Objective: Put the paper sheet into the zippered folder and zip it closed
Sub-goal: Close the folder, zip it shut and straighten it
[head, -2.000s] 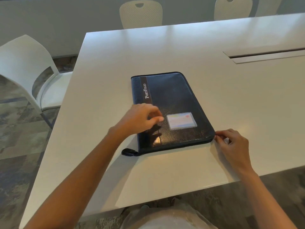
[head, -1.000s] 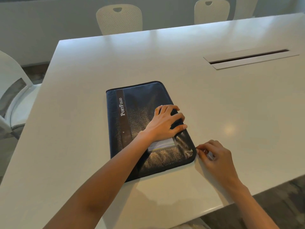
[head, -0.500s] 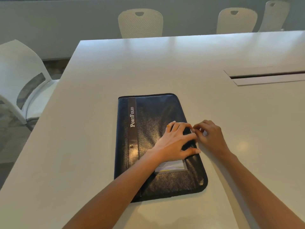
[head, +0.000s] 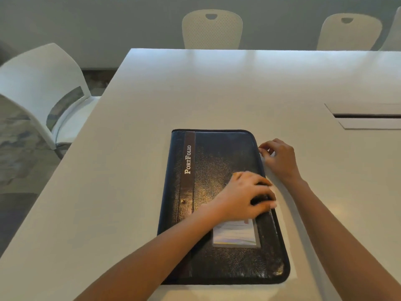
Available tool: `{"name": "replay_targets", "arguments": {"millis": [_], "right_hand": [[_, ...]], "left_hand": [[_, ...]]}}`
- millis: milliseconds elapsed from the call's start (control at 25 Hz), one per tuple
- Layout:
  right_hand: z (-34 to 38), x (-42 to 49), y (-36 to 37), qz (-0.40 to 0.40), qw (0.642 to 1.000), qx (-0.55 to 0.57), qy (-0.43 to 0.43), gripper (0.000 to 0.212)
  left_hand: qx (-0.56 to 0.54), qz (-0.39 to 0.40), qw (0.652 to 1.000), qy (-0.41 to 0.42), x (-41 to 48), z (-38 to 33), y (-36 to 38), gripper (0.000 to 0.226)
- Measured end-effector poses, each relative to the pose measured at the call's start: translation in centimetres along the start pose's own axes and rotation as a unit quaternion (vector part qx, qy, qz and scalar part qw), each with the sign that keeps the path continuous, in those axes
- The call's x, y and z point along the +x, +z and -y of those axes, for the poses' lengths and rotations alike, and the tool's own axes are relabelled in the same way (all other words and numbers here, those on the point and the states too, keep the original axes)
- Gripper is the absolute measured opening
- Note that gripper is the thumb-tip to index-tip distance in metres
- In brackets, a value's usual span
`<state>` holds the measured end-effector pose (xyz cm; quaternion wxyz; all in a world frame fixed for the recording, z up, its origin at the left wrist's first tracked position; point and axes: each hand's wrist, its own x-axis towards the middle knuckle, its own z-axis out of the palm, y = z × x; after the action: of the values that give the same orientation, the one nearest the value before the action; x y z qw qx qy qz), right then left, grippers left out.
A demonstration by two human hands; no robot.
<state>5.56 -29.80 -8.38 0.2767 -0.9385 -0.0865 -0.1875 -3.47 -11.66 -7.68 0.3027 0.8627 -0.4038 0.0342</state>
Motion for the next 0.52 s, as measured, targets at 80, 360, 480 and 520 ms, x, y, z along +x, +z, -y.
{"name": "replay_targets", "arguments": {"millis": [80, 360, 480, 520], "right_hand": [[-0.2, -0.3, 0.2, -0.004, 1.0, 0.01, 0.009, 0.006], [-0.3, -0.8, 0.5, -0.007, 0.998, 0.043, 0.038, 0.01], [-0.6, -0.6, 1.0, -0.02, 0.998, 0.051, 0.04, 0.008], [-0.7, -0.6, 1.1, -0.025, 0.998, 0.051, 0.04, 0.007]], "left_hand": [[0.048, -0.019, 0.997, -0.051, 1.1, 2.1, -1.4, 0.034], [0.22, -0.018, 0.93, -0.295, 4.0, 12.1, -7.0, 0.072], [0.207, -0.058, 0.936, -0.278, 3.9, 13.9, -7.3, 0.063], [0.201, -0.075, 0.942, -0.259, 3.7, 14.2, -7.1, 0.059]]}}
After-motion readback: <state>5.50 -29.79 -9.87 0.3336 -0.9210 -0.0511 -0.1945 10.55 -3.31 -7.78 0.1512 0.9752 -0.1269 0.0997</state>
